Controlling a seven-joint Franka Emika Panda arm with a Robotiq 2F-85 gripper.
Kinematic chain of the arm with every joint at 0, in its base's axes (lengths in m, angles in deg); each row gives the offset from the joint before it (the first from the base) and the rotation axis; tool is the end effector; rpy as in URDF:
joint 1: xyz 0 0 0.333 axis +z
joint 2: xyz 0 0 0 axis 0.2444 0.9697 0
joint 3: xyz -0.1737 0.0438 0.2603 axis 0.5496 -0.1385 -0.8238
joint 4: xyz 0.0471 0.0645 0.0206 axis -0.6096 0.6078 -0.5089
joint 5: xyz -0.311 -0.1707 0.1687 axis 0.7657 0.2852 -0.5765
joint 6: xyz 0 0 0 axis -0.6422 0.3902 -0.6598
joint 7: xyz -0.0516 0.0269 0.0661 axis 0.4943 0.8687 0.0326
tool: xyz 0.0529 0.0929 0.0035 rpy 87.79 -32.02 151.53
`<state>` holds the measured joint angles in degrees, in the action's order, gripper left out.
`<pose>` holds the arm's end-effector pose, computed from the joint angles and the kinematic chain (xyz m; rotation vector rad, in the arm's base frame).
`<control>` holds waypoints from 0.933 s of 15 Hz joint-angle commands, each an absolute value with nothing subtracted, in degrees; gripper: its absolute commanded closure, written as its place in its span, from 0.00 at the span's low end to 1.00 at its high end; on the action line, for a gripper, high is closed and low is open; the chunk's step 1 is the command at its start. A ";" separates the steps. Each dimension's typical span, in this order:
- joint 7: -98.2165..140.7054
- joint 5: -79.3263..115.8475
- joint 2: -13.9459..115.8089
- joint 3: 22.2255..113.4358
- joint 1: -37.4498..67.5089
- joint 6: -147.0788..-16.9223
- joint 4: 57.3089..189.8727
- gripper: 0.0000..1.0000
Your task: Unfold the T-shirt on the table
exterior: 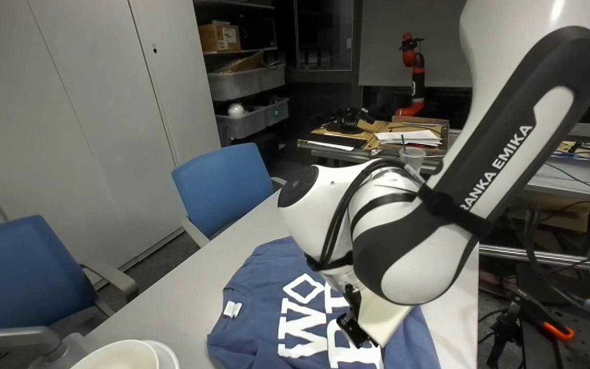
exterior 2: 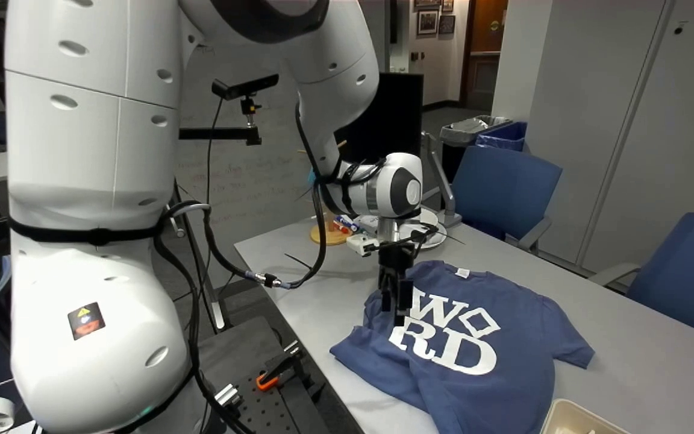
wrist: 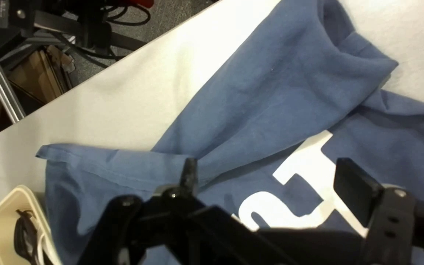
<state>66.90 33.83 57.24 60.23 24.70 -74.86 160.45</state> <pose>0.4749 0.1118 0.1590 2.6900 -0.5122 -0.3593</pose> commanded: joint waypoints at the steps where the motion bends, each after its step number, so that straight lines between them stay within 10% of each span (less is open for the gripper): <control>1: 65.20 28.63 61.17 59.99 25.71 -77.46 158.16 0.02; 14: 63.57 21.61 70.03 62.84 26.07 -78.17 153.27 0.10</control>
